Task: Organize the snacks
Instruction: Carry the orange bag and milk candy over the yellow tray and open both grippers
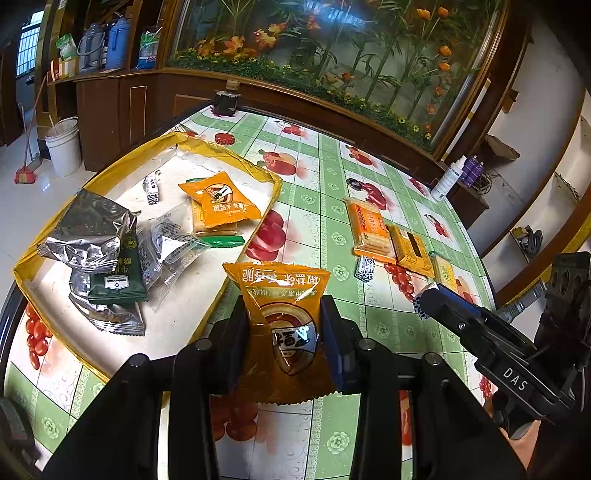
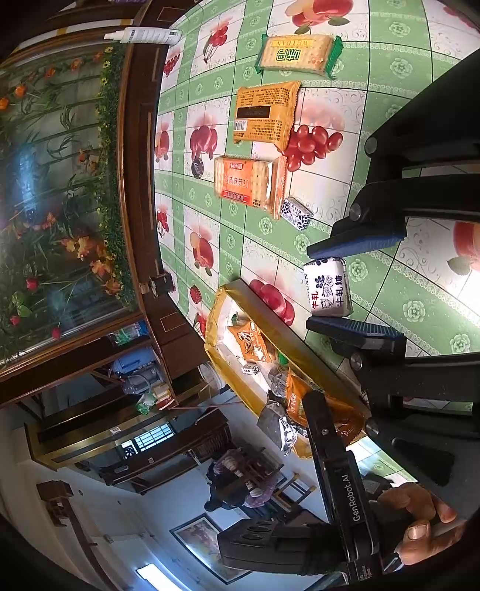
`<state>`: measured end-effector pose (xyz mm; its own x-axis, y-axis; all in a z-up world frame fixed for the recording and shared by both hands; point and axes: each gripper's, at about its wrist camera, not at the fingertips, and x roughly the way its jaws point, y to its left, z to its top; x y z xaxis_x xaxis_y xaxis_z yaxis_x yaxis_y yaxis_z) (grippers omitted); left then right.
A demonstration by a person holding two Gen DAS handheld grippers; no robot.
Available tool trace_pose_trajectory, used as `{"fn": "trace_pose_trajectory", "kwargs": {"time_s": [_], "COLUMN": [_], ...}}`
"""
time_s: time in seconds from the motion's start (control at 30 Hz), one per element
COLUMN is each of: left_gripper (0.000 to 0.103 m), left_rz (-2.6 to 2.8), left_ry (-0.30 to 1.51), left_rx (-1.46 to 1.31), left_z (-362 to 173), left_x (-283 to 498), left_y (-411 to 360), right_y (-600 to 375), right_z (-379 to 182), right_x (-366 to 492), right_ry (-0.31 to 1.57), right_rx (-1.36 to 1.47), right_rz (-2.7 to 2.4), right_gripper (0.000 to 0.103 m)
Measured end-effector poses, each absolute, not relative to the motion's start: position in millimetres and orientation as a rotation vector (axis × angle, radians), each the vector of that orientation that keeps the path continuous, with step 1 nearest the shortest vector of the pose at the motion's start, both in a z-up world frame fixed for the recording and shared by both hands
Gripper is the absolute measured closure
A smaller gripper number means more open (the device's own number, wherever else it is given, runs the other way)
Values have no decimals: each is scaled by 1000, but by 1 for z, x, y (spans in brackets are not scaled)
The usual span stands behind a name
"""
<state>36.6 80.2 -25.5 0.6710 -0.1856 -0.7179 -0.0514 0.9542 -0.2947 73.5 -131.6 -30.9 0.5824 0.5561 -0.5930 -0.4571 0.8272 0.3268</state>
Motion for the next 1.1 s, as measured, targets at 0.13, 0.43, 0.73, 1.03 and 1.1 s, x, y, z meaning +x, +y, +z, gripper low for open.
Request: {"fn": "trace_pose_trajectory", "kwargs": {"time_s": [0.13, 0.43, 0.73, 1.03, 1.1], "left_gripper": [68, 68, 68, 68, 68], "left_rz": [-60, -12, 53, 122, 137], "left_ry": [832, 827, 819, 825, 825], "left_rx": [-303, -316, -321, -298, -289], "left_z": [-26, -29, -34, -41, -42], "left_x": [34, 29, 27, 32, 34], "left_y": [87, 113, 142, 164, 166], "right_y": [-128, -114, -84, -29, -16], "right_z": [-30, -31, -30, -25, -24], "right_x": [73, 74, 79, 90, 94], "right_ry": [740, 745, 752, 747, 746], "right_rx": [139, 118, 92, 46, 41], "right_rz": [598, 614, 664, 752, 774], "right_gripper": [71, 71, 71, 71, 71]}}
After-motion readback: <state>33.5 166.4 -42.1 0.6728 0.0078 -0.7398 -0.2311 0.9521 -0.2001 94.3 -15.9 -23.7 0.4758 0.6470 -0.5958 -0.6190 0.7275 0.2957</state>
